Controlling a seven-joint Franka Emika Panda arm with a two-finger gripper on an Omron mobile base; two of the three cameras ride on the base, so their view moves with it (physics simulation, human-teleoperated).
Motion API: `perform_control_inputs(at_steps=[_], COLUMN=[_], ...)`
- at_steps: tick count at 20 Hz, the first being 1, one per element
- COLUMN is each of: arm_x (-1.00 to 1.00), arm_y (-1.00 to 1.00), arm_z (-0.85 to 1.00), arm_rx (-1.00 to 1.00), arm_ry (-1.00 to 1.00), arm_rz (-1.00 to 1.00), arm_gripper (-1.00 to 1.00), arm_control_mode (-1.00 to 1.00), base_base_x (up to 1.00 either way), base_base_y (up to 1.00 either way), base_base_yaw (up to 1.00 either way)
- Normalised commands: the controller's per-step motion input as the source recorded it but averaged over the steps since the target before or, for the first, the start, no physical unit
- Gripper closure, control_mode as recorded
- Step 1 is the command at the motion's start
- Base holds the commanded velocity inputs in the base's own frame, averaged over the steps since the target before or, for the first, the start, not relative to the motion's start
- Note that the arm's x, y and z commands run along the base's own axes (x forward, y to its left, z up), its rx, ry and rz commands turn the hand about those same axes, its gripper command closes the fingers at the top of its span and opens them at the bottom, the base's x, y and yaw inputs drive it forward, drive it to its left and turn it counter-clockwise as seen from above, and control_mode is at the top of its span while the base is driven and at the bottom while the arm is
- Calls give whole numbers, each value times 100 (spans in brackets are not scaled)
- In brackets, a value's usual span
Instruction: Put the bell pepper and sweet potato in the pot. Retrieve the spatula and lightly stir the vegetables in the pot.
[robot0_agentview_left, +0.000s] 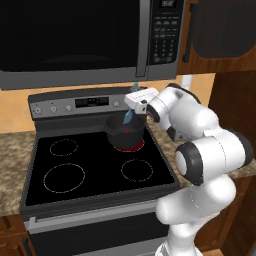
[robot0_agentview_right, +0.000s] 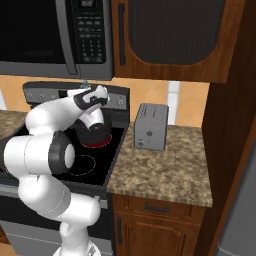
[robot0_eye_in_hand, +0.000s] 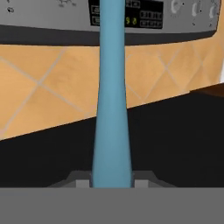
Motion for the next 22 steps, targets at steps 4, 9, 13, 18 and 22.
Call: perform_control_inputs(at_steps=[4,9,13,18,22], arm_x=[45,40,34,29,28], arm_y=[0,0,0,0,0], arm_z=[-43,-39,-30,-29,-28], arm_rx=[0,0,0,-1,0], arm_ry=[1,5,10,10,6], arm_rz=[-3,-3,-2,-3,-4], arm_gripper=[100,100,100,100,100], arm_control_mode=[-100,-100,-100,-100,-100], base_base_x=[0,0,0,0,0], base_base_y=[0,0,0,0,0], base_base_yaw=[0,0,0,0,0])
